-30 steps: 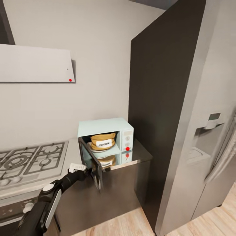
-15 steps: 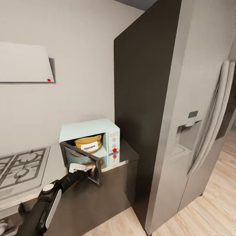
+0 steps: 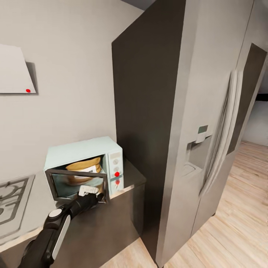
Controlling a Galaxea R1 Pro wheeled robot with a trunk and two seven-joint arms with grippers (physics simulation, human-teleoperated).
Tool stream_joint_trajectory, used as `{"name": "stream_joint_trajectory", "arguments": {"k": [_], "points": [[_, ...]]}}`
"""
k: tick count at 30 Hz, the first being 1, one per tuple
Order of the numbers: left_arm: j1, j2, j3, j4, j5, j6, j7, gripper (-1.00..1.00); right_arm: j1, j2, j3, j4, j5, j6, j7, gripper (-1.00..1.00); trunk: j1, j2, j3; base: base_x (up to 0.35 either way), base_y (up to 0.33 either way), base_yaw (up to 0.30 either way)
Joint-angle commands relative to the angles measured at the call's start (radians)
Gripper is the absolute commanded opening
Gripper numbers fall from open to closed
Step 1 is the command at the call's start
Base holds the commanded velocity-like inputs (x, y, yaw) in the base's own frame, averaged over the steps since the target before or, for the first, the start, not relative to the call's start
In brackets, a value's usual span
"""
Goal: In the kitchen, take the popcorn bag from the countertop, put it into the microwave, and heat it until the popcorn is cooked so the cooked popcorn ends up inside the bag.
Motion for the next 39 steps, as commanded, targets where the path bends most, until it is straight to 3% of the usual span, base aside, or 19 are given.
{"name": "stream_joint_trajectory", "arguments": {"k": [1, 17, 39], "points": [[0.0, -0.001, 0.002, -0.001, 0.001, 0.007, -0.006, 1.0, 0.0, -0.001, -0.006, 0.003, -0.001, -0.004, 0.003, 1.0, 0.0, -0.001, 0.0, 0.035, 0.0, -0.023], [0.0, -0.001, 0.002, -0.002, 0.002, 0.007, 0.048, 1.0, 0.0, -0.001, -0.006, 0.003, -0.001, -0.003, 0.003, 1.0, 0.0, -0.001, 0.0, 0.185, 0.092, -0.001], [0.0, -0.008, 0.002, -0.002, 0.001, 0.008, 0.051, 1.0, 0.0, -0.002, -0.008, 0.003, -0.001, -0.005, 0.003, 1.0, 0.0, -0.001, 0.0, 0.159, 0.001, 0.0]]}}
